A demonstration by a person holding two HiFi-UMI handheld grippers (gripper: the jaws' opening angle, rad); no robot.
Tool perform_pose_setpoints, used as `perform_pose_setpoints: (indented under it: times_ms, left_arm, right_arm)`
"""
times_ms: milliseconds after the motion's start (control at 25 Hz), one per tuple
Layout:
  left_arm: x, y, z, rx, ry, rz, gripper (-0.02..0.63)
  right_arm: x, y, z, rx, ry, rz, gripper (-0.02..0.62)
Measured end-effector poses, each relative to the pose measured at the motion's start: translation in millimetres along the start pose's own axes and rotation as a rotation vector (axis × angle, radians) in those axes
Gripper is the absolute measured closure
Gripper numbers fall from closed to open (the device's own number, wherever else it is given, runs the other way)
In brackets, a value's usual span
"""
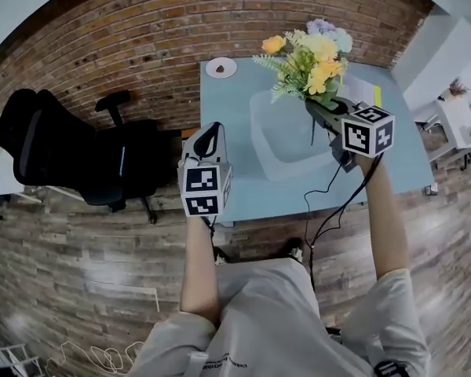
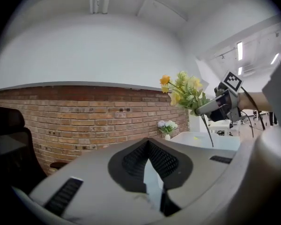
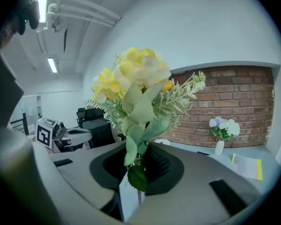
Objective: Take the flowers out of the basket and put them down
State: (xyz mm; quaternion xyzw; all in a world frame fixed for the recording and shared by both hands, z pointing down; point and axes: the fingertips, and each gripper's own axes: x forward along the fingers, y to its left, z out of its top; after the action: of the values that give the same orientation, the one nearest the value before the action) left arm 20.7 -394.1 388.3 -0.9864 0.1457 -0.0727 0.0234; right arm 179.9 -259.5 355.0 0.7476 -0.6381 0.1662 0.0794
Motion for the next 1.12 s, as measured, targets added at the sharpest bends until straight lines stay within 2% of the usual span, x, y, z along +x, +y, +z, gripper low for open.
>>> perform_pose_setpoints:
  times_ms: [160, 240, 320, 600, 920, 1120]
  left_arm:
    - [-8, 32, -15, -0.009, 0.023, -0.052, 0.589]
    - [-11, 41, -24, -0.039, 0.034, -0.073, 0.589]
    - [-14, 46, -32, -0.065, 0.042, -0.088, 0.589]
    - [-11, 57, -45, -0.06, 0.064, -0.162, 0.589]
    - [1, 75, -66, -0.05, 0.1, -0.203, 0.589]
    - [1, 85, -78, -0.056, 0.098, -0.224, 0.589]
  right_arm:
    - [17, 35, 16, 0.039, -0.072, -0.041, 0.505]
    - [24, 51, 21, 0.078, -0.084, -0.043, 0.505]
    - [36, 66, 22, 0.116, -0.08, -0.031, 0.505]
    - [91, 116, 1, 0.251, -0.054, 0.058, 0.505]
    - [152, 146, -85, 0.373, 0.115, 0.024, 0.505]
    - [185, 148, -161, 0.433, 0.241, -0.072, 0.505]
